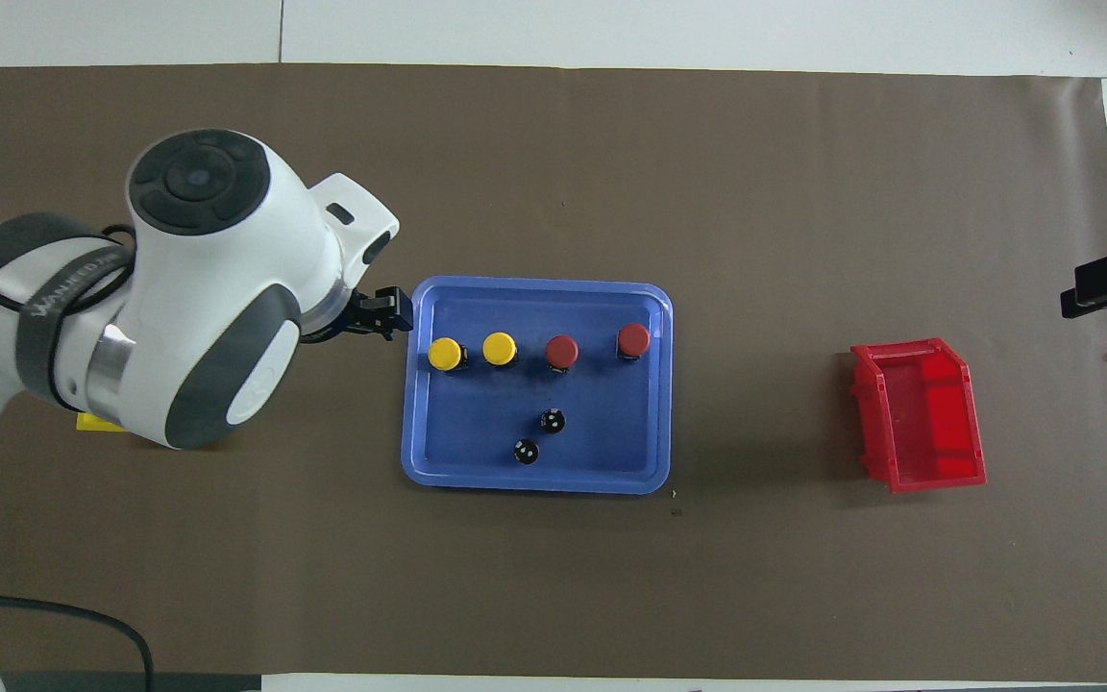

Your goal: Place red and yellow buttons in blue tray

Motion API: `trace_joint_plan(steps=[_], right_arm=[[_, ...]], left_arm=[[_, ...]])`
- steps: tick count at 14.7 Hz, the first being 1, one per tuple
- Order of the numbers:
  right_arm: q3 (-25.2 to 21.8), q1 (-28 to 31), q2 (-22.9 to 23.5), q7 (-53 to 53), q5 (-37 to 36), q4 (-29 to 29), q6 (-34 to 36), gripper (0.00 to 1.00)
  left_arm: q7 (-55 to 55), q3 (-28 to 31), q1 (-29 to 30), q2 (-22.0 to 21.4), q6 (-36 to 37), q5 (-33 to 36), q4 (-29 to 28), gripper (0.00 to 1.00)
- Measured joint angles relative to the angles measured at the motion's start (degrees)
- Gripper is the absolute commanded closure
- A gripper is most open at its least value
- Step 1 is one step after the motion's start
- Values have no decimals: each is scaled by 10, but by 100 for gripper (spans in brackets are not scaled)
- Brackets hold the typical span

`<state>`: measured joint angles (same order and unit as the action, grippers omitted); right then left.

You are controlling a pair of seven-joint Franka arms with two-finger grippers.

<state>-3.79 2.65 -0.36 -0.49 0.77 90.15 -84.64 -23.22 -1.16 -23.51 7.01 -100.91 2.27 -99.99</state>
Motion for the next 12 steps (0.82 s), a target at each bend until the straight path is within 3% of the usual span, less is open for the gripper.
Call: trace_joint_plan(steps=[3,6,12], right_arm=[[0,0,0,0,0,0,0,0],[0,0,0,0,0,0,0,0],[0,0,0,0,0,0,0,0]], left_arm=[[118,7,101,-42,36,0,13,0],[211,17,164,-82,74,-4,16,0],[280,15,199,-97,83,-16,23,0]])
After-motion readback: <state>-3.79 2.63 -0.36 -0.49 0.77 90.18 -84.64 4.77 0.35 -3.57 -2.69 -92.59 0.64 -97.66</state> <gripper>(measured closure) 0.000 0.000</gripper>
